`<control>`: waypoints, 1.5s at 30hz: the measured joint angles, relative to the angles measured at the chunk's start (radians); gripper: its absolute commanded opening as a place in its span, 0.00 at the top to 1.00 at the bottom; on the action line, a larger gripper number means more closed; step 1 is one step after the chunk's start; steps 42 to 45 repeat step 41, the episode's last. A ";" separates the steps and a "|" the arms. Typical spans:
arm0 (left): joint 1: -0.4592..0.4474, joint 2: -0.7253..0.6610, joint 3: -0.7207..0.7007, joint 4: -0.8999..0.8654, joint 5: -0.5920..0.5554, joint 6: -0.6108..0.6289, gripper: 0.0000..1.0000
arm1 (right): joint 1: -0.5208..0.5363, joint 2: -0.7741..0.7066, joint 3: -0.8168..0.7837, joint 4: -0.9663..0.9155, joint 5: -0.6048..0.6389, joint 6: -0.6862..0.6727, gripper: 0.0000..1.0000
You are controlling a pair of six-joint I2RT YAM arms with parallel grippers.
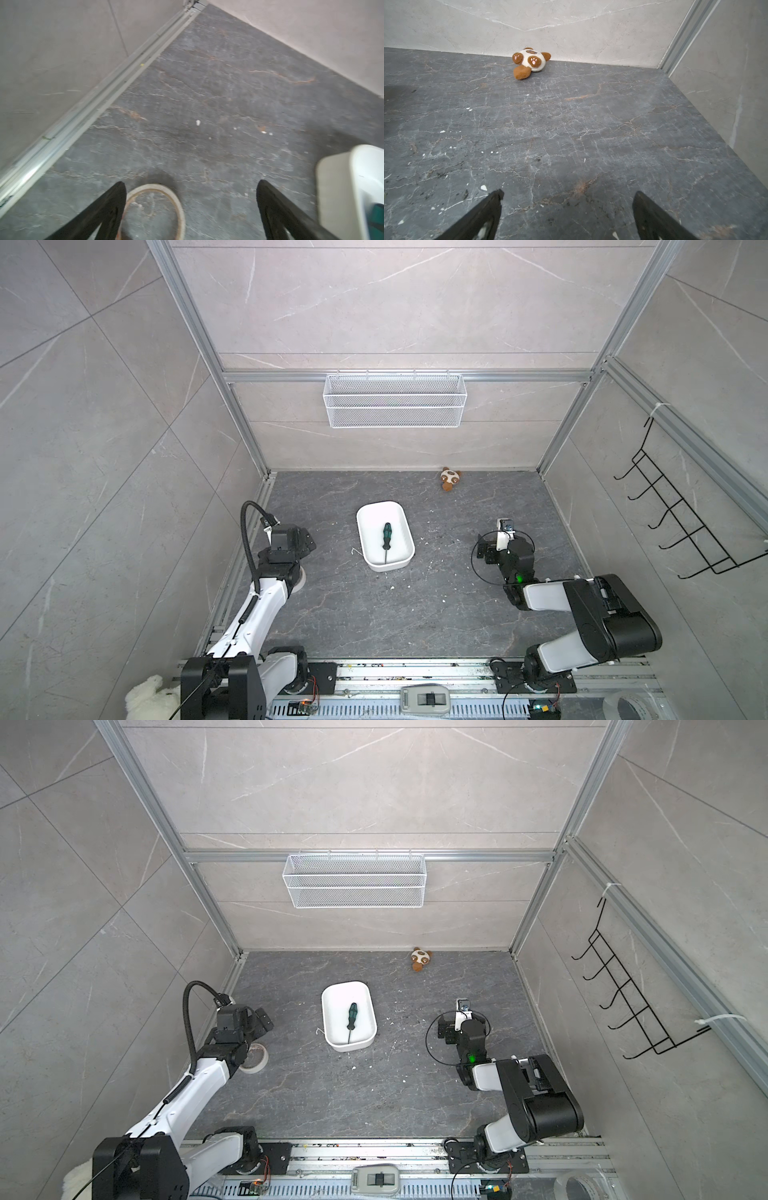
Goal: Put the screwdriver in the bin
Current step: Reset both arms
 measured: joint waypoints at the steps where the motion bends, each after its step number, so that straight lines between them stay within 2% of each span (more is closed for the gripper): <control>1: 0.000 0.005 -0.027 0.027 -0.020 0.018 0.00 | -0.002 0.000 0.000 0.000 -0.004 0.000 0.01; 6: 0.000 0.073 -0.181 0.230 -0.059 0.097 0.00 | -0.005 0.000 0.000 0.000 -0.015 0.000 0.01; 8: 0.000 0.119 -0.200 0.259 -0.048 0.125 0.00 | -0.005 0.000 0.000 0.000 -0.019 0.000 0.01; 16: 0.000 0.222 -0.185 0.478 0.075 0.283 0.00 | -0.006 0.000 0.000 0.000 -0.023 0.000 0.01; 20: 0.012 0.338 -0.176 0.634 0.168 0.343 0.00 | -0.008 0.000 0.000 0.000 -0.026 0.000 0.01; 24: 0.054 0.373 -0.180 0.681 0.237 0.355 0.00 | -0.008 0.000 0.002 -0.002 -0.030 0.000 0.01; 29: 0.060 0.373 -0.180 0.733 0.272 0.365 0.00 | -0.011 0.000 0.002 -0.002 -0.031 0.000 0.01; 45: 0.060 0.373 -0.180 0.739 0.290 0.367 0.00 | -0.039 0.000 0.025 -0.031 -0.077 0.001 0.01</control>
